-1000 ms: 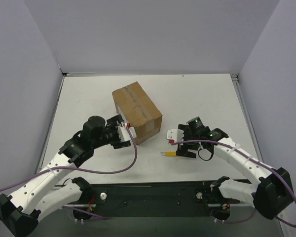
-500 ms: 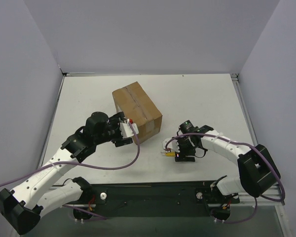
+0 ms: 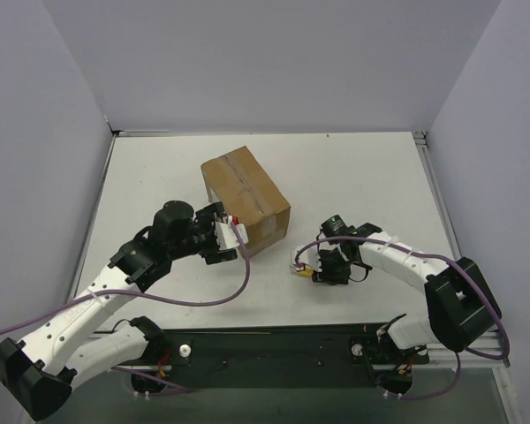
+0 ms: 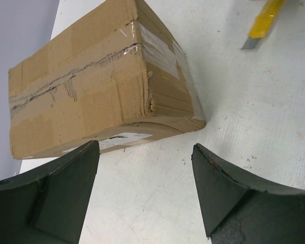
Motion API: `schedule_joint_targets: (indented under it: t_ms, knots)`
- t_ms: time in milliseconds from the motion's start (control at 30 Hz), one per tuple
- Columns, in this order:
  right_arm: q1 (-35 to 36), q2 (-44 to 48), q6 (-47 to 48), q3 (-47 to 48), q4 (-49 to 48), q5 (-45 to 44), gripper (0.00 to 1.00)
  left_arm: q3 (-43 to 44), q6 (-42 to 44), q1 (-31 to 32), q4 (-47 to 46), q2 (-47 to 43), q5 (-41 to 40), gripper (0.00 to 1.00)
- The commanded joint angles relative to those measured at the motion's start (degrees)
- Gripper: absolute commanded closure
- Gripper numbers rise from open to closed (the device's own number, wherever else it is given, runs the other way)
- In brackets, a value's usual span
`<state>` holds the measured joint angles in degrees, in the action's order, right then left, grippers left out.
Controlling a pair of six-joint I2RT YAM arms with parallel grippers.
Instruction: Unpack the express box
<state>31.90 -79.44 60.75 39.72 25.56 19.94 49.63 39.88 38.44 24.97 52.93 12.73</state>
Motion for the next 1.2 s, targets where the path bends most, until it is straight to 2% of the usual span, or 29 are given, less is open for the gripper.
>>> schedule_joint_targets:
  t_ms: [0,133,200,433,500,600,733,833,1167]
  knots:
    - [-0.3,4.5,-5.5,10.4,11.1,5.5,0.80,3.7,3.9,0.8,1.3,-0.3,4.2,0.17]
    - [-0.2,2.7,-9.3,24.5,21.7,9.8,0.91,4.4,10.0,1.4,-0.7,1.3,6.1,0.18]
    - [-0.1,-0.1,-10.6,27.8,26.1,11.1,0.94,3.9,14.1,2.1,-4.1,2.6,6.3,0.18]
    - [-0.1,-4.6,-14.3,36.9,30.0,14.6,0.97,-0.2,24.1,5.9,-14.8,6.6,7.8,0.22]
    - [0.0,-5.8,-14.8,39.6,30.8,15.5,0.97,-1.9,25.3,6.4,-20.8,7.0,9.3,0.21]
    - [0.3,-7.0,-16.1,42.9,31.4,16.1,0.98,-1.2,27.9,6.5,-20.2,8.7,12.2,0.23]
    - [0.9,-7.7,-16.5,45.9,32.9,17.2,0.99,-0.5,28.5,6.6,-21.0,11.1,15.3,0.24]
    - [2.4,-7.4,-16.1,45.9,33.2,17.0,1.00,-2.1,30.1,7.2,-27.3,12.4,15.5,0.24]
    - [3.6,-5.9,-15.6,45.1,33.3,16.6,1.00,-1.6,33.1,7.3,-28.8,15.3,13.2,0.32]
